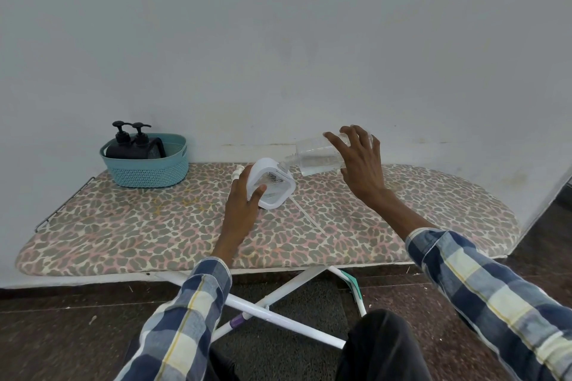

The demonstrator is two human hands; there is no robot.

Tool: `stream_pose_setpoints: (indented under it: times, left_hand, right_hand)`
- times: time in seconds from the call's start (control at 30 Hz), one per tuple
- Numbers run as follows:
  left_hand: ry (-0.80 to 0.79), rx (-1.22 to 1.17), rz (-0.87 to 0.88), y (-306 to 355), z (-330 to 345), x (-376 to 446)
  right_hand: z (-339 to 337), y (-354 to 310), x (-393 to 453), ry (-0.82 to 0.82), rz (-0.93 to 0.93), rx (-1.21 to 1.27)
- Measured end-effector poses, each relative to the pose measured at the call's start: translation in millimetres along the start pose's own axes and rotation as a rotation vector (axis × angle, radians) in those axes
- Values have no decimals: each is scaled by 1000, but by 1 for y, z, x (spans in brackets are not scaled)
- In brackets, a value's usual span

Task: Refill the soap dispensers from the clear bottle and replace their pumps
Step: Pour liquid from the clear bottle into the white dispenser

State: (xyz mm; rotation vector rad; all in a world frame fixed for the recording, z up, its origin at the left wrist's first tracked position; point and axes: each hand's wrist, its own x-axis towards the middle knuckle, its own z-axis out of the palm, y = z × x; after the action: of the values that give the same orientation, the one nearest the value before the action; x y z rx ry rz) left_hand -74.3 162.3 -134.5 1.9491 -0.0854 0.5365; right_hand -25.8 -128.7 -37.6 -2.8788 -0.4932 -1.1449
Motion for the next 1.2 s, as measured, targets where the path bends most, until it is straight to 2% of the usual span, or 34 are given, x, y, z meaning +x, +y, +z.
stream_pose_setpoints:
  times: [0.73,1.2]
  left_hand:
    - [9,3,-10,0,1,1]
    - [17,19,0,-2,1,1]
  right_hand:
    - [0,1,5,36,-31,-22]
    - [10,-4,-16,-32,75,78]
